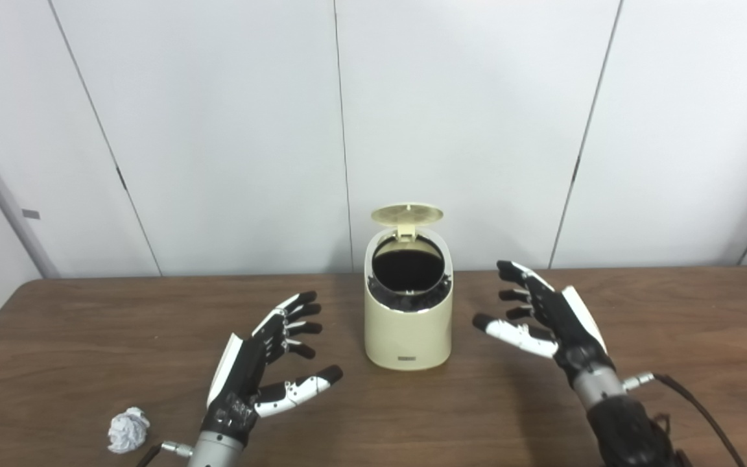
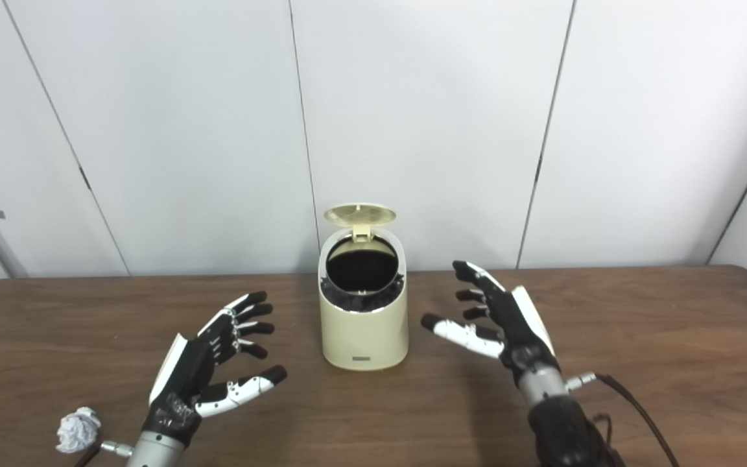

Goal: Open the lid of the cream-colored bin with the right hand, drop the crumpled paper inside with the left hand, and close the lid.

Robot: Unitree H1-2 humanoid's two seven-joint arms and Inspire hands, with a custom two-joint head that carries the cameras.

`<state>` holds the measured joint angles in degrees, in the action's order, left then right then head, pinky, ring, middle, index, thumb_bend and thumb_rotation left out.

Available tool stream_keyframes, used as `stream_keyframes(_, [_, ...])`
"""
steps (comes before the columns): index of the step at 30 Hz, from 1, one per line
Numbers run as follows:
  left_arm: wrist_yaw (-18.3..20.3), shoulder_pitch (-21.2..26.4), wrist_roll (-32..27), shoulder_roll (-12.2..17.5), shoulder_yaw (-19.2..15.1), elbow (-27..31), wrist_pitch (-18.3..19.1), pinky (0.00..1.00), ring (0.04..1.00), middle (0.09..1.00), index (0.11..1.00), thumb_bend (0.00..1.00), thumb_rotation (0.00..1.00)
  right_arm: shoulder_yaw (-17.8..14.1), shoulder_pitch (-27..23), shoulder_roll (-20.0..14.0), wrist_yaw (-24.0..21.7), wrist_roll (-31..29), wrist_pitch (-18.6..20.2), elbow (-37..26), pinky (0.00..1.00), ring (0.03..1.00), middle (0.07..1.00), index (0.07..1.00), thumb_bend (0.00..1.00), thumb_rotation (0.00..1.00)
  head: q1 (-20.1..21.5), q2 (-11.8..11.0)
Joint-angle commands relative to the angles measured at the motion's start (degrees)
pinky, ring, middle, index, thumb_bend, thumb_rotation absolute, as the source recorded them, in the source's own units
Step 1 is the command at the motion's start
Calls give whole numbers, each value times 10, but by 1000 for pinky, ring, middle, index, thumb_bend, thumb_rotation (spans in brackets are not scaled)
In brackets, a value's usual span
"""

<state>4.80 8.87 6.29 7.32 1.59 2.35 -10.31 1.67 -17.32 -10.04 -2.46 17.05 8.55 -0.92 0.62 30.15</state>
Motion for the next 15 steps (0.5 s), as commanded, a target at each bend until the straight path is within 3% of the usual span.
stream_keyframes(1, [-3, 12, -3, 1, -1, 20, -13, 586, 745, 828, 873, 731, 183, -3, 1, -8, 7, -10, -42, -23, 641, 791, 891, 886, 778, 531, -7, 0])
stream_keyframes(7, [-12, 12, 14, -6, 4, 17, -19, 580, 742, 823, 870, 744, 198, -10, 26, -23, 2, -38, -94, -6, 674, 811, 898, 897, 799, 480, -79, -9])
stream_keyframes(9, [-18, 11, 21, -17, 9, 18, -13, 584, 746, 825, 868, 747, 193, -16, 34, -32, -2, -52, -112, 3, 691, 819, 900, 898, 796, 450, -147, -18])
stream_keyframes(10, [-20, 11, 24, -22, 12, 19, -10, 583, 749, 826, 867, 747, 192, -17, 37, -36, -4, -57, -116, 6, 721, 834, 906, 901, 792, 415, -147, -18])
stream_keyframes(15, [-35, 15, 38, -49, 24, 0, -19, 570, 743, 826, 864, 750, 177, -23, 45, -56, -24, -74, -100, 6, 795, 881, 942, 936, 761, 312, -237, -39])
